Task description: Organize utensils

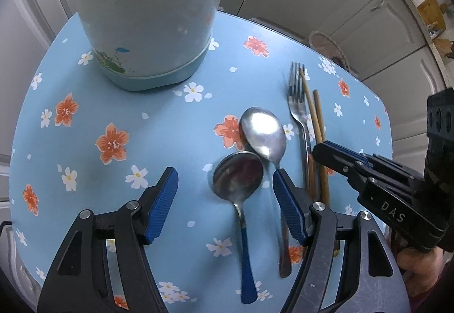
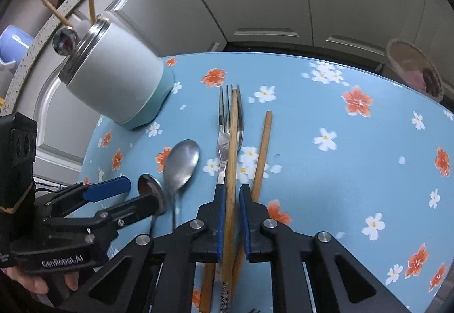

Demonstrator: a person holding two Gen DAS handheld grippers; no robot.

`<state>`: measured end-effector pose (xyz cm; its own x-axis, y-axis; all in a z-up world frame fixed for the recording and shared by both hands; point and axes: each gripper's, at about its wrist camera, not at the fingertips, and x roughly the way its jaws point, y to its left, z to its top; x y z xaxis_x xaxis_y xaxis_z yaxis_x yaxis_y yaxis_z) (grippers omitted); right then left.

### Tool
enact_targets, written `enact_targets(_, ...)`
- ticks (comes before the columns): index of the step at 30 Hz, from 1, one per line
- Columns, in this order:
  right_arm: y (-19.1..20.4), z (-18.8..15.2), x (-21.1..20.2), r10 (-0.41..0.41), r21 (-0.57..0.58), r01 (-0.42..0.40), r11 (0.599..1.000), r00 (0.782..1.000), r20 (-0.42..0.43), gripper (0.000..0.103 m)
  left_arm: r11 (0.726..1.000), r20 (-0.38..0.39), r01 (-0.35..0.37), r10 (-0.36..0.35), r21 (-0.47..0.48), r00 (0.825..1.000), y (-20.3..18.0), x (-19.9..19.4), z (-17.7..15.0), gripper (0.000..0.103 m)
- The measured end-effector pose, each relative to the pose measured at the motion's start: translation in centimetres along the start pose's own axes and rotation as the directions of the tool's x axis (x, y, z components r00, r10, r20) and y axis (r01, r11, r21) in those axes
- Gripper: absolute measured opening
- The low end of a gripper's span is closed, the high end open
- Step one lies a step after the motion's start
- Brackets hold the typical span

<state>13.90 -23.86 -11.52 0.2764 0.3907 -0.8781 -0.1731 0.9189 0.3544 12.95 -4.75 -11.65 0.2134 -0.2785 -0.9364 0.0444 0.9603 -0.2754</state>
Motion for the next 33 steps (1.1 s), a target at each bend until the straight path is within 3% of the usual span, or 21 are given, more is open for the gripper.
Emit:
enact_targets(11, -0.9, -0.5, -0.7, 0.043, 0.031, -0.044, 0.999, 0.999, 0.026, 0.009, 0.999, 0.003, -0.040, 0.040, -0.024, 0.999, -0.3, 0.0, 0.4, 0.069)
enact_targets(13, -1.0, -0.3, -1.0, 0.051, 0.039, -0.053, 0.998, 0.998, 0.039, 0.009, 0.999, 0.012, -0.038, 0.038, -0.010, 0.999, -0.4, 0.0, 0.2, 0.060)
enact_targets(15, -0.9, -0.1, -1.0, 0.050, 0.039, -0.052, 0.998, 0.998, 0.042, 0.009, 0.999, 0.012, -0.047, 0.047, 0.014, 0.999, -0.7, 0.0, 0.1, 0.032)
enact_targets(20, 0.2, 0.2, -0.6, 0.010, 0.004, -0.010, 1.000, 1.000, 0.024, 0.009, 1.000, -0.002, -0.011, 0.011, 0.020, 1.000, -0.7, 0.0, -0.1, 0.013)
enact_targets(24, 0.6, 0.3, 0.3, -0.020, -0.002, 0.020, 1.000, 1.000, 0.008, 0.009, 1.000, 0.003, 0.013, -0.013, 0.021, 1.000, -0.2, -0.2, -0.2, 0.009)
enact_targets(27, 0.6, 0.0, -0.4, -0.008, 0.012, 0.008, 1.000, 0.999, 0.045, 0.009, 0.999, -0.001, 0.046, -0.046, 0.009, 0.999, 0.0, -0.6, -0.3, 0.007)
enact_targets(32, 1.3, -0.5, -1.1, -0.012, -0.022, 0.013, 1.000, 0.999, 0.045, 0.006, 0.997, 0.001, 0.072, -0.072, 0.001, 0.997, 0.2, -1.2, -0.2, 0.007)
enact_targets(33, 1.4, -0.5, -1.1, -0.016, -0.028, 0.017, 0.999, 0.999, 0.042, 0.006, 0.997, -0.004, 0.083, -0.083, -0.006, 0.997, 0.2, -1.3, -0.2, 0.011)
